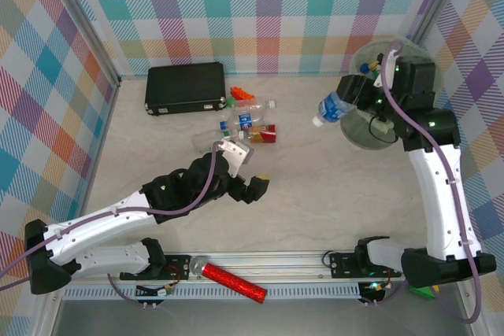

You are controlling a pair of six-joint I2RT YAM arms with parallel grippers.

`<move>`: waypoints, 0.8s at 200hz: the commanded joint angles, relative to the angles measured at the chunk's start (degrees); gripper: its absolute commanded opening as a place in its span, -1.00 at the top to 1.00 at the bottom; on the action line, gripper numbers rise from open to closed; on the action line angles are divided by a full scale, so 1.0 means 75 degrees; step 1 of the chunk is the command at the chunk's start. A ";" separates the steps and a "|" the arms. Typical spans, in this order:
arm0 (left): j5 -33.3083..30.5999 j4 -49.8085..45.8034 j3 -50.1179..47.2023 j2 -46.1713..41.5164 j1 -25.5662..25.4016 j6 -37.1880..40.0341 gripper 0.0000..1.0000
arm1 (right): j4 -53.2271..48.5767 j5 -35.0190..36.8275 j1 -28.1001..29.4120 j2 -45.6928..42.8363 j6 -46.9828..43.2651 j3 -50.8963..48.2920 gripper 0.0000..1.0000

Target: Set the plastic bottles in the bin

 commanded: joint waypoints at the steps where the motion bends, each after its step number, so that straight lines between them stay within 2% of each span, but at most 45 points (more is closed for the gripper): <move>1: 0.0015 0.0299 -0.0266 -0.0274 -0.0059 -0.0200 -0.99 | -0.0343 0.1183 -0.0280 0.0205 -0.0598 0.0721 -0.20; 23: 0.0144 0.0656 -0.0524 -0.0422 -0.0059 -0.0309 -1.00 | -0.0498 0.2318 -0.0359 0.0531 -0.0958 0.1347 -0.25; 51: 0.0355 0.0826 -0.0841 -0.0672 -0.0059 -0.0417 -0.99 | -0.0024 0.3841 -0.0403 0.0717 -0.1492 0.1370 -0.21; 74: 0.0425 0.0880 -0.1073 -0.0943 -0.0059 -0.0452 -0.99 | 0.0400 0.4686 -0.0515 0.0873 -0.1895 0.1413 -0.20; 93: 0.0519 0.0946 -0.1270 -0.1165 -0.0059 -0.0511 -0.99 | 0.0655 0.5092 -0.0611 0.1042 -0.2160 0.1614 -0.16; 134: 0.0620 0.0929 -0.1500 -0.1501 -0.0059 -0.0606 -0.99 | 0.1152 0.5309 -0.0896 0.1434 -0.2498 0.1875 -0.23; 145: 0.0612 0.0926 -0.1550 -0.1590 -0.0060 -0.0627 -0.99 | 0.1296 0.5360 -0.0940 0.1563 -0.2633 0.1869 -0.14; 160: 0.0590 0.0900 -0.1607 -0.1706 -0.0059 -0.0662 -1.00 | 0.1357 0.5373 -0.1011 0.1782 -0.2682 0.1845 -0.16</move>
